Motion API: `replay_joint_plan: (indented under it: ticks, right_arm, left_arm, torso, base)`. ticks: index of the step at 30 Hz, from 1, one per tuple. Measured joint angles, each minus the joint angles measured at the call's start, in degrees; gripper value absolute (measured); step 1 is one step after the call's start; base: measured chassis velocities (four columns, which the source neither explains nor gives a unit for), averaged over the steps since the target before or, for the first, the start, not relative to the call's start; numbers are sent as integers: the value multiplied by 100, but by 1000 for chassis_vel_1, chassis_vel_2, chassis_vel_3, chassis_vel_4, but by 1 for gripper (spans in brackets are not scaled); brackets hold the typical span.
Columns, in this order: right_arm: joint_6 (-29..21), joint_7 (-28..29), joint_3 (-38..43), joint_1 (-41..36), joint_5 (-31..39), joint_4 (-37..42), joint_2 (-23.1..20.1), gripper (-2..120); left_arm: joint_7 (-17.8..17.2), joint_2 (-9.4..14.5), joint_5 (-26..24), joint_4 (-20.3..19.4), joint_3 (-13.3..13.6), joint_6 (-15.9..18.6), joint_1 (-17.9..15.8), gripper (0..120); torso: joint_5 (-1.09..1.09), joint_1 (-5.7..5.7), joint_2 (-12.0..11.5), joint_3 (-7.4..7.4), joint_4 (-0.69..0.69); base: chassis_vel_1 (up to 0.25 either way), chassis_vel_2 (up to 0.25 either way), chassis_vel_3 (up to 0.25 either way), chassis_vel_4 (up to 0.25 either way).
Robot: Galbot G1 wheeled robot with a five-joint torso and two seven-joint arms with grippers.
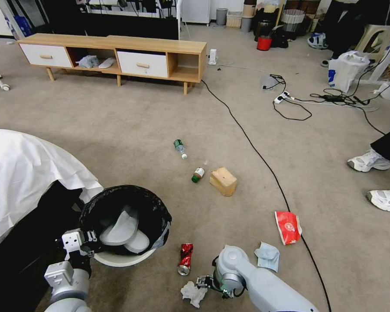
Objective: Pick up the trash bin and place the garbage on the floor into it.
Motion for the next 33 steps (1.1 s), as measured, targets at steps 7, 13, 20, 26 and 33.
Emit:
replay_joint_plan:
  ticks: [7,13,20,26,33]
  right_arm:
    - [44,17,-89,1,-29,11,71,100]
    - [58,12,-119,8,-58,10,96,100]
    - [63,-7,-143,30,-79,-7,115,100]
    - [64,-30,-163,44,-103,-27,132,100]
    - [66,-62,-178,52,-126,-37,151,100]
  left_arm:
    - [6,0,-10,-20,-27,-15,31,1]
    - [10,5,-25,-38,-53,-26,38,1]
    - [13,7,-32,-52,-64,-29,51,1]
    - [17,5,-33,-63,-64,-31,56,1]
    - [20,0,-34,-71,-63,-32,60,1]
  torso:
    - [0,0,0,0,0]
    - [0,0,0,0,0]
    - [0,0,0,0,0]
    - [0,0,0,0,0]
    - [0,0,0,0,0]
  base:
    - [0,0,0,0]
    - [0,0,0,0]
    - [0,0,0,0]
    - [0,0,0,0]
    - [0,0,0,0]
